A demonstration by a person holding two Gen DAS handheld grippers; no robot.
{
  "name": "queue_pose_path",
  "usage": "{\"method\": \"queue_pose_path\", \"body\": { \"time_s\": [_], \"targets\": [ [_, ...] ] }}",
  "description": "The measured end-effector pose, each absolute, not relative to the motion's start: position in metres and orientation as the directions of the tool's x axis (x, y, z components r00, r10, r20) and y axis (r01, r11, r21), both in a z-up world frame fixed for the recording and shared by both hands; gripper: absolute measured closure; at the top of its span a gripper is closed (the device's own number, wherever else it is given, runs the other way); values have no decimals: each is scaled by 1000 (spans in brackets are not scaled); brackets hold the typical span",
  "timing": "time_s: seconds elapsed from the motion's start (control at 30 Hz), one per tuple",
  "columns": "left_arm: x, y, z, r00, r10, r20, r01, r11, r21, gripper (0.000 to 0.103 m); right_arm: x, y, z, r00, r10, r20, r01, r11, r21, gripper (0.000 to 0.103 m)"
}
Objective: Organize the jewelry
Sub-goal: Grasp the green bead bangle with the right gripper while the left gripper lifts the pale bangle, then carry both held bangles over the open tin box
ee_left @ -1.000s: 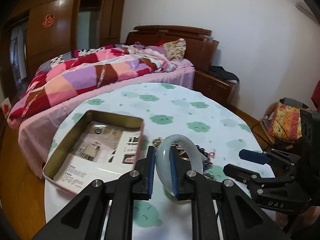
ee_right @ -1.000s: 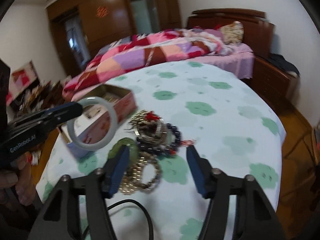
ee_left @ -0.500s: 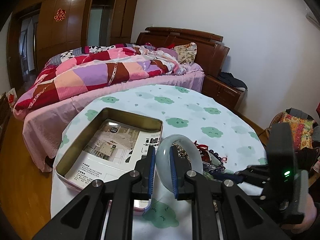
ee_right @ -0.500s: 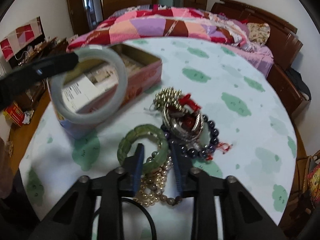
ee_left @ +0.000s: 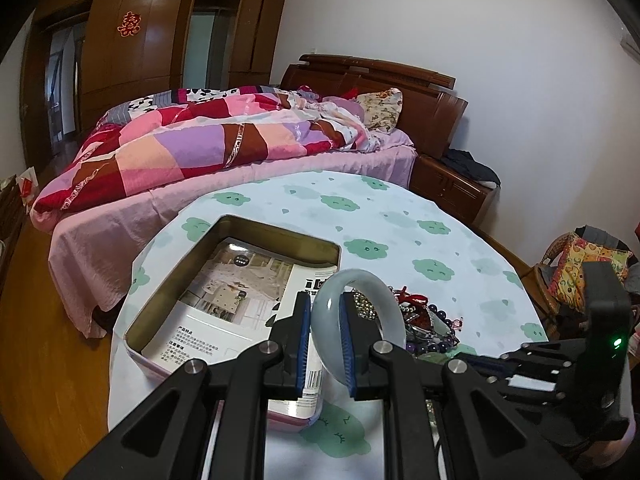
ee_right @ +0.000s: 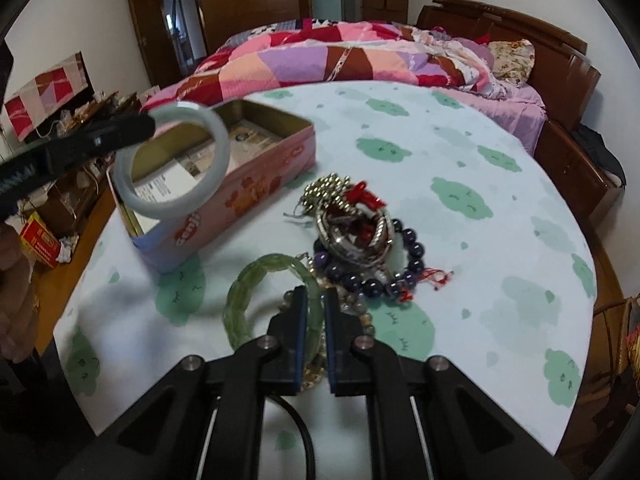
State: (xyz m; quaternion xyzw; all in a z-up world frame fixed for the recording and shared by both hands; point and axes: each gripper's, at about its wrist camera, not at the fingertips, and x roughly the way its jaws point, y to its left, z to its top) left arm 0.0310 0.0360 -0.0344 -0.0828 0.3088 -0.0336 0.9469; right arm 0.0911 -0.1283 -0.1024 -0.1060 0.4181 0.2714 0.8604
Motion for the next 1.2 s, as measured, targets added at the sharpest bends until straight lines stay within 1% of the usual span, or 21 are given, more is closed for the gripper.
{"method": "queue_pose_path", "body": {
  "time_s": [0.33,0.63,1.03,1.2],
  "targets": [
    [33,47,-31,807,-116,-579,-3,980,-201,89,95,-129,-70,535,424,-731,-571,819,56,93],
    [40,65,-31,800,-96,-593,-39,977,-210,89,106,-114,-55,541,456,-707,-596,801,61,93],
    [65,93,-37,786,-53,-616,-94,975,-203,89,132,-82,-49,502,491,-712,-625,775,94,93],
    [76,102,-38,779,-33,-626,-108,976,-187,89,144,-65,-48,502,483,-717,-628,774,82,93]
  ]
}}
